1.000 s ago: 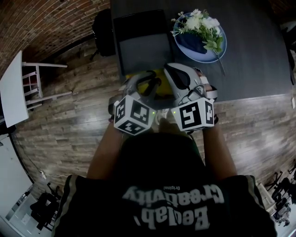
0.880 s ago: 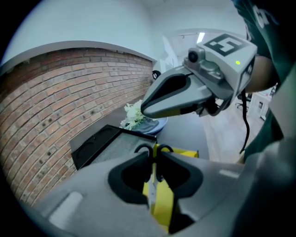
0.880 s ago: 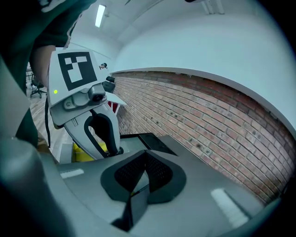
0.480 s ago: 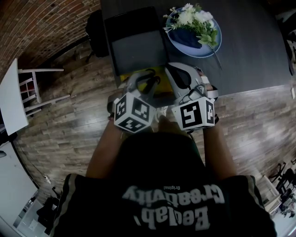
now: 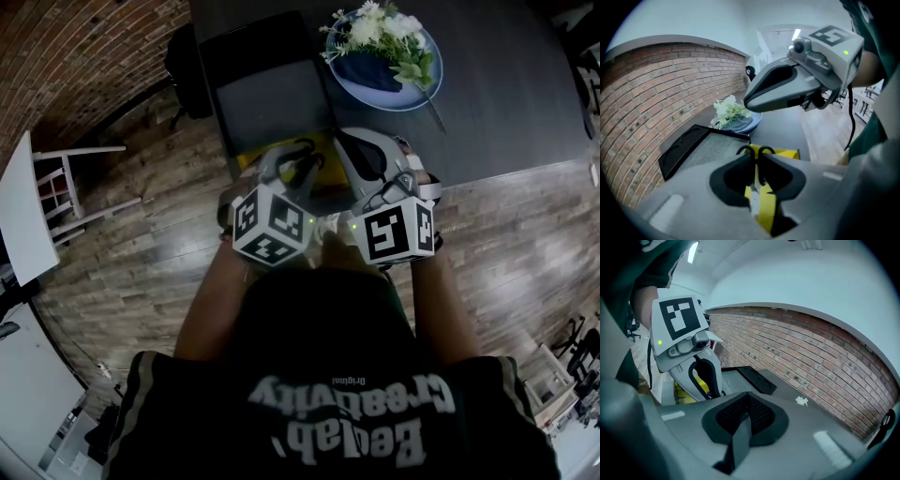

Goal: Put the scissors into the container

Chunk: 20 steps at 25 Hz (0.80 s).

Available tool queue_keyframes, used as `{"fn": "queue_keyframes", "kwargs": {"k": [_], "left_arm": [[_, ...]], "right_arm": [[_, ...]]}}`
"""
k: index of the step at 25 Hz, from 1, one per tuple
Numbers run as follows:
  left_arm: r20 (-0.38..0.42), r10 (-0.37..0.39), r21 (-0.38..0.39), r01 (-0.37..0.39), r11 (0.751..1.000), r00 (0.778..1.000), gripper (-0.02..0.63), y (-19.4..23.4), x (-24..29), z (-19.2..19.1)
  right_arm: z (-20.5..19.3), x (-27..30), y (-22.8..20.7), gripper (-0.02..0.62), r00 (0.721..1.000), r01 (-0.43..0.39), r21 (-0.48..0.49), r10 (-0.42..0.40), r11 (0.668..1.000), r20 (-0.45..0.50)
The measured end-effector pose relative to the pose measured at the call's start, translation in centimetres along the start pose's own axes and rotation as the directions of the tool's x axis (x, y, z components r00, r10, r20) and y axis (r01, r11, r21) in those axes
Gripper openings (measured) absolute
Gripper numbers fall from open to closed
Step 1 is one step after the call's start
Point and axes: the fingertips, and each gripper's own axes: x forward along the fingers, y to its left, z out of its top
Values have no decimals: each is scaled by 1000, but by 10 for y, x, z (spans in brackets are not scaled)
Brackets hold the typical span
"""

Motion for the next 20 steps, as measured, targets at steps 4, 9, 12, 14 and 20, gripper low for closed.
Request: {"fn": "queue_keyframes", "kwargs": {"k": [4, 9, 12, 14, 20], "left_arm": [[-7, -13, 1, 13, 1000, 1000, 80, -1, 5, -1], [-16, -29, 4, 29, 1000, 999, 80, -3, 12, -3], [-23, -36, 4, 36, 999, 999, 80, -4, 16, -3], [-26, -41, 6, 41, 999, 999, 80, -5, 18, -4], [-37, -54, 8, 54, 998, 998, 80, -6, 26, -7]], "right_arm": [[-6, -1, -1, 6, 1000, 3, 9, -3, 1000, -11], [-14, 0, 0, 6, 1000, -3, 12, 3, 1000, -25], [-17, 0, 0, 6, 1000, -1, 20, 1, 1000, -29], [-22, 0, 1, 6, 999, -6, 15, 7, 1000, -36], [-26, 2, 0, 6, 999, -5, 31, 6, 1000, -40]]}}
